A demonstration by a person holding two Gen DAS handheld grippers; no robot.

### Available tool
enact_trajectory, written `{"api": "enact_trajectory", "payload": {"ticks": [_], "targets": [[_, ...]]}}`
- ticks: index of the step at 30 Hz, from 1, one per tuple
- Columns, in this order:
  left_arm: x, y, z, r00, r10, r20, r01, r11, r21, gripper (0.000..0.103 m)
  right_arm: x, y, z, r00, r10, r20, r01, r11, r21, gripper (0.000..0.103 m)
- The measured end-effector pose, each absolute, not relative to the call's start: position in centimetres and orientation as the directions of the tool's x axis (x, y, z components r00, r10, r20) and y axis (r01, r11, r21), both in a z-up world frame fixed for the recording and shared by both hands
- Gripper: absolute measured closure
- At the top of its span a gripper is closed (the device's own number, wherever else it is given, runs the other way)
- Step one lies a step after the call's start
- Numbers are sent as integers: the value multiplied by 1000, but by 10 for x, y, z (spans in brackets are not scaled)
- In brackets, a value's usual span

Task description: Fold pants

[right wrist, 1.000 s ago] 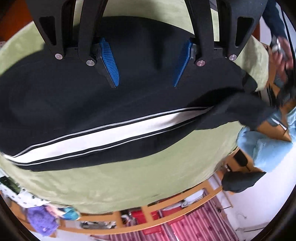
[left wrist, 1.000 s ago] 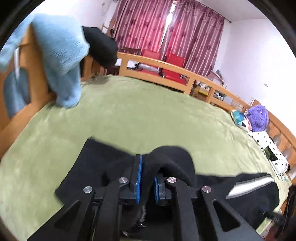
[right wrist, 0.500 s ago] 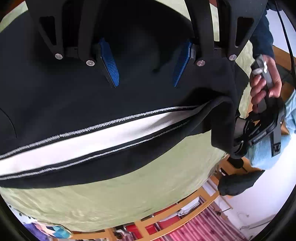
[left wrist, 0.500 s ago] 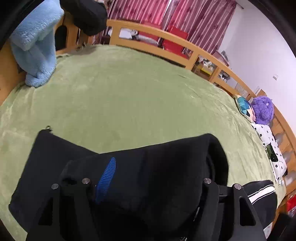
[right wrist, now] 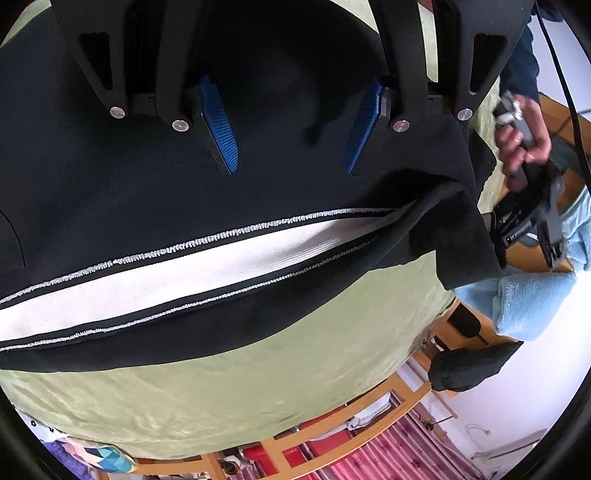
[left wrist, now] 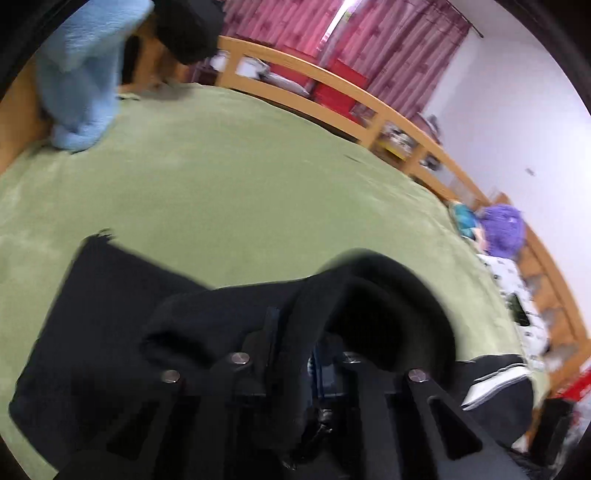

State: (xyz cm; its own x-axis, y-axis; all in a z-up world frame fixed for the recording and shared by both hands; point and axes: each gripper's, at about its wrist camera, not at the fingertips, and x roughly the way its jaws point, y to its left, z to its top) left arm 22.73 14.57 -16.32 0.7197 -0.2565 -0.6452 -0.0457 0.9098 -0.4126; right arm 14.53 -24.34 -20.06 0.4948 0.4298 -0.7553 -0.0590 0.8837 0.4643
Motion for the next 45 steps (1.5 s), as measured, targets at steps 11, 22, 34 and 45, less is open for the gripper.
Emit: {"api": "enact_trajectory", "payload": {"ticks": [11,22,34,45], "targets": [[267,73,-139,594,-450,-667,84,859,-505,49,145,-244,-201,500,430,-752,-39,878,477,43],[197,119,-126,740,-184,-647,-13,958,-288,14,142,-252,-201,501,442,-744,-49,873,486,43],[220,127,-201,644,223,-732,-65,969,238,15,143,-249,-203,485,413,-771,-51,894,446,43],[243,108,-187,721,52,-691,90,982,167,94,152,-245,-208,469,374,-800,-13,909,417,43]]}}
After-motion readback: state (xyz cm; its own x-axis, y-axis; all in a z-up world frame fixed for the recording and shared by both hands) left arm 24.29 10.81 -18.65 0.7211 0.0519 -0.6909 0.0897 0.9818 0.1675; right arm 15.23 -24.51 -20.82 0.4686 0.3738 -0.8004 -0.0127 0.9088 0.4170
